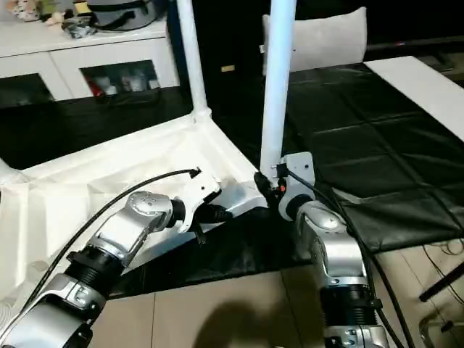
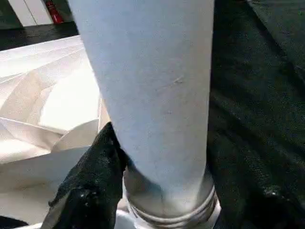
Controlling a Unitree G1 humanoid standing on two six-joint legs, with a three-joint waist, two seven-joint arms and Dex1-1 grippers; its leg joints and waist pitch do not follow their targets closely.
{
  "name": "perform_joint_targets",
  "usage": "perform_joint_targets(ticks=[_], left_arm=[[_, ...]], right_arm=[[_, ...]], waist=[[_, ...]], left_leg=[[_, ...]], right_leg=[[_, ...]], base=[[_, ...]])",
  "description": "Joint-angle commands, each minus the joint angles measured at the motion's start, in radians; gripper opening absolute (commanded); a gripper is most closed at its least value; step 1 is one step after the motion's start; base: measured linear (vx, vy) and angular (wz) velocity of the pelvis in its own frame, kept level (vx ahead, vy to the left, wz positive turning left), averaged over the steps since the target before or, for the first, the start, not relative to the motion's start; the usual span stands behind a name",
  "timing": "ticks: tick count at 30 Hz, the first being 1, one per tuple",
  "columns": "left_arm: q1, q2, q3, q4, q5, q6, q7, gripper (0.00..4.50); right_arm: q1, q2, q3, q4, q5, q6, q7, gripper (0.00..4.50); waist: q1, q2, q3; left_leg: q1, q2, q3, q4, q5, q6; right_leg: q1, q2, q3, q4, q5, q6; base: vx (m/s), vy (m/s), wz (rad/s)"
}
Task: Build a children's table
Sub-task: Rotate leg to tighten
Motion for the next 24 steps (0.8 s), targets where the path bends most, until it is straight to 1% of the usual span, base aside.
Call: perform_joint_targets(ticks=[1, 2, 4, 6, 7, 8, 9, 10, 11, 12, 13, 14, 15, 16, 17, 18, 19, 22, 23, 24], left_arm=[[-0.014, -0.003, -0.031, -0.006, 0.014, -0.024, -0.012, 0.0], [-0.014, -0.003, -0.031, -0.005, 0.014, -0.025, -0.011, 0.0], [-0.013, 0.003, -0.033, 0.004, 0.018, -0.037, -0.001, 0.0], [-0.014, 0.007, -0.035, 0.011, 0.022, -0.048, 0.001, 0.0], [-0.012, 0.019, -0.037, 0.016, 0.028, -0.067, -0.007, 0.0], [-0.012, 0.024, -0.037, 0.018, 0.028, -0.072, -0.011, 0.0], [-0.011, 0.025, -0.037, 0.018, 0.028, -0.073, -0.012, 0.0], [-0.01, 0.036, -0.036, 0.019, 0.026, -0.081, -0.022, 0.0], [-0.009, 0.048, -0.036, 0.02, 0.024, -0.088, -0.035, 0.0], [-0.007, 0.062, -0.039, 0.02, 0.024, -0.1, -0.051, 0.0], [-0.007, 0.065, -0.041, 0.02, 0.024, -0.103, -0.055, 0.0], [-0.006, 0.07, -0.042, 0.02, 0.025, -0.108, -0.06, 0.0], [-0.003, 0.086, -0.048, 0.021, 0.03, -0.12, -0.075, 0.0], [-0.002, 0.091, -0.049, 0.023, 0.032, -0.125, -0.077, 0.0], [0.002, 0.111, -0.058, 0.029, 0.038, -0.15, -0.092, 0.0], [0.002, 0.112, -0.059, 0.029, 0.038, -0.152, -0.094, 0.0], [0.008, 0.125, -0.066, 0.027, 0.038, -0.17, -0.112, 0.0], [0.02, 0.147, -0.077, 0.015, 0.032, -0.205, -0.156, 0.0], [0.029, 0.158, -0.081, 0.003, 0.023, -0.225, -0.185, 0.0], [0.031, 0.162, -0.082, 0.0, 0.02, -0.235, -0.196, 0.0]], right_arm=[[0.018, 0.005, 0.029, 0.011, 0.0, 0.024, 0.014, 3.02], [0.019, 0.003, 0.029, 0.011, 0.0, 0.024, 0.015, 3.08], [0.025, -0.014, 0.026, 0.005, 0.006, 0.015, 0.029, 3.47], [0.029, -0.025, 0.025, 0.002, 0.01, 0.008, 0.044, 3.5], [0.041, -0.055, 0.025, -0.014, 0.021, 0.006, 0.089, 3.7], [0.046, -0.069, 0.024, -0.02, 0.025, 0.006, 0.109, 3.7], [0.047, -0.071, 0.024, -0.021, 0.026, 0.006, 0.112, 3.83], [0.057, -0.1, 0.028, -0.03, 0.033, 0.005, 0.152, 3.91], [0.069, -0.133, 0.033, -0.039, 0.04, 0.002, 0.197, 3.91], [0.08, -0.157, 0.03, -0.05, 0.054, 0.005, 0.231, 4.12], [0.082, -0.162, 0.028, -0.053, 0.057, 0.006, 0.238, 4.22], [0.085, -0.169, 0.026, -0.056, 0.063, 0.007, 0.248, 4.29], [0.096, -0.199, 0.02, -0.063, 0.075, 0.001, 0.286, 4.29], [0.099, -0.208, 0.018, -0.064, 0.078, -0.002, 0.298, 4.44], [0.108, -0.24, 0.009, -0.066, 0.089, -0.014, 0.341, 4.44], [0.109, -0.242, 0.009, -0.066, 0.09, -0.015, 0.344, 4.44], [0.113, -0.26, 0.003, -0.067, 0.097, -0.024, 0.369, 4.44], [0.121, -0.291, -0.004, -0.069, 0.113, -0.046, 0.419, 4.44], [0.13, -0.304, -0.01, -0.084, 0.145, -0.044, 0.467, 4.28], [0.134, -0.308, -0.009, -0.092, 0.153, -0.046, 0.483, 4.28]], waist=[[0.008, -0.011, -0.055], [0.009, -0.011, -0.056], [0.013, -0.01, -0.057], [0.016, -0.011, -0.056], [0.021, -0.01, -0.056], [0.023, -0.011, -0.056], [0.024, -0.01, -0.055], [0.025, -0.01, -0.055], [0.027, -0.009, -0.056], [0.028, -0.011, -0.055], [0.03, -0.01, -0.057], [0.029, -0.016, -0.058], [0.031, -0.012, -0.059], [0.03, -0.012, -0.058], [0.03, -0.014, -0.058], [0.032, -0.015, -0.058], [0.033, -0.013, -0.059], [0.034, -0.014, -0.06], [0.034, -0.015, -0.059], [0.035, -0.015, -0.059]], left_leg=[[-0.012, 0.018, -0.003, -0.065, -0.18, 0.079], [-0.012, 0.018, -0.003, -0.065, -0.175, 0.08], [-0.012, 0.019, -0.003, -0.065, -0.161, 0.081], [-0.012, 0.02, -0.002, -0.065, -0.169, 0.082], [-0.012, 0.02, -0.002, -0.065, -0.17, 0.083], [-0.012, 0.02, -0.002, -0.065, -0.17, 0.084], [-0.012, 0.02, -0.002, -0.065, -0.17, 0.086], [-0.012, 0.02, -0.002, -0.064, -0.171, 0.086], [-0.013, 0.019, -0.003, -0.064, -0.168, 0.087], [-0.015, 0.02, -0.002, -0.063, -0.166, 0.093], [-0.015, 0.021, -0.003, -0.062, -0.156, 0.098], [-0.016, 0.02, -0.003, -0.062, -0.15, 0.1], [-0.016, 0.021, -0.004, -0.062, -0.146, 0.103], [-0.016, 0.022, -0.003, -0.061, -0.15, 0.104], [-0.016, 0.022, -0.002, -0.06, -0.147, 0.105], [-0.017, 0.021, -0.003, -0.06, -0.148, 0.108], [-0.016, 0.021, -0.003, -0.059, -0.146, 0.112], [-0.016, 0.022, -0.002, -0.058, -0.143, 0.116], [-0.017, 0.023, -0.002, -0.058, -0.142, 0.117], [-0.017, 0.023, -0.002, -0.058, -0.143, 0.12]], right_leg=[[0.058, -0.052, 0.039, -0.075, -0.353, -0.136], [0.059, -0.052, 0.039, -0.074, -0.347, -0.138], [0.061, -0.052, 0.039, -0.071, -0.33, -0.143], [0.06, -0.051, 0.038, -0.072, -0.339, -0.14], [0.061, -0.053, 0.038, -0.073, -0.351, -0.134], [0.062, -0.052, 0.039, -0.073, -0.355, -0.131], [0.062, -0.053, 0.039, -0.073, -0.359, -0.129], [0.061, -0.053, 0.039, -0.074, -0.363, -0.128], [0.063, -0.052, 0.038, -0.073, -0.362, -0.125], [0.064, -0.052, 0.038, -0.073, -0.357, -0.124], [0.064, -0.054, 0.039, -0.072, -0.349, -0.126], [0.063, -0.053, 0.039, -0.072, -0.345, -0.127], [0.064, -0.053, 0.038, -0.068, -0.334, -0.135], [0.063, -0.052, 0.039, -0.069, -0.331, -0.135], [0.063, -0.053, 0.038, -0.068, -0.328, -0.138], [0.064, -0.053, 0.037, -0.069, -0.331, -0.138], [0.063, -0.054, 0.037, -0.068, -0.332, -0.138], [0.062, -0.054, 0.038, -0.068, -0.328, -0.142], [0.063, -0.054, 0.037, -0.067, -0.327, -0.144], [0.063, -0.054, 0.037, -0.067, -0.327, -0.145]], base=[[0.0, 0.0, 0.0], [0.0, 0.0, 0.0], [0.0, 0.0, 0.0], [0.0, 0.0, 0.0], [0.0, 0.0, 0.0], [0.0, 0.0, 0.0], [0.0, 0.0, 0.0], [0.0, 0.0, 0.0], [0.0, 0.0, 0.0], [0.0, 0.0, 0.0], [0.0, 0.0, 0.0], [0.0, 0.0, 0.0], [0.0, 0.0, 0.0], [0.0, 0.0, 0.0], [0.0, 0.0, 0.0], [0.0, 0.0, 0.0], [0.0, 0.0, 0.0], [0.0, 0.0, 0.0], [0.0, 0.0, 0.0], [0.0, 0.0, 0.0]])
